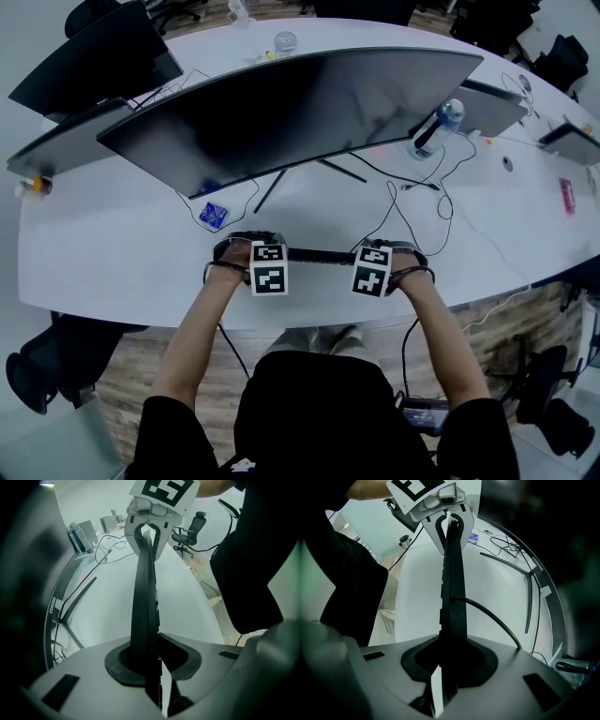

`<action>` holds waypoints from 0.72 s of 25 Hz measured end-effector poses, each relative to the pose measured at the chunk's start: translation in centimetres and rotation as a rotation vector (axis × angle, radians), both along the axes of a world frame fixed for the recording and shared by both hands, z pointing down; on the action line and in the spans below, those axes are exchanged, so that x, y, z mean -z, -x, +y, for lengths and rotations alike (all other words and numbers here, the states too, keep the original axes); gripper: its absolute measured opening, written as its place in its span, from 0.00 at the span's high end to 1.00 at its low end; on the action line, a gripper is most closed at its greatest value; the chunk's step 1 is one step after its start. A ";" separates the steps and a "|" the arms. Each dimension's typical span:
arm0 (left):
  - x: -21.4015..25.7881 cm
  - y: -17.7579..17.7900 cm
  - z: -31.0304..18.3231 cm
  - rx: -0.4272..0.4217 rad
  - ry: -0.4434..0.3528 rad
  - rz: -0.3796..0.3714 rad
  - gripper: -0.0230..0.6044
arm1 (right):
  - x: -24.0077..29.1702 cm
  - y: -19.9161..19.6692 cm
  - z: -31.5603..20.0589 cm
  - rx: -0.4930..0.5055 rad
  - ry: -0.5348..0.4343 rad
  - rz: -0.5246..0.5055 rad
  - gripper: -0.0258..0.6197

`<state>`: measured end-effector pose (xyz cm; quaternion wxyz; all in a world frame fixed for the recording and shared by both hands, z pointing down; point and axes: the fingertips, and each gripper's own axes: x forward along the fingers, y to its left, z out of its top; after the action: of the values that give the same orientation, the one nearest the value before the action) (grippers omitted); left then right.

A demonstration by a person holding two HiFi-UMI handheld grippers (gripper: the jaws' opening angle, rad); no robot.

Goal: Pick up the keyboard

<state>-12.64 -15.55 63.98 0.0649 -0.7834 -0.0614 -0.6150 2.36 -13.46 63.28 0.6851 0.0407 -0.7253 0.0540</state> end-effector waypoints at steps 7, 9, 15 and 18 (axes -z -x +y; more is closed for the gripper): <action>0.0 -0.2 1.0 0.017 -0.004 -0.021 0.83 | 0.0 -0.3 0.6 0.019 -0.013 0.002 0.85; -0.1 -0.5 1.7 0.028 -0.001 -0.025 0.83 | 0.0 -0.6 1.0 0.030 -0.015 0.002 0.85; 0.5 -1.5 3.5 0.053 -0.015 -0.043 0.83 | 0.6 -1.6 2.4 0.055 -0.035 0.000 0.85; 1.1 -2.0 4.3 0.066 -0.021 -0.051 0.83 | 1.1 -2.2 3.0 0.066 -0.048 -0.002 0.85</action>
<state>-10.64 -11.25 62.92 0.0511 -0.7685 -0.0307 -0.6371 4.54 -10.42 62.17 0.6845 0.0331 -0.7281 0.0142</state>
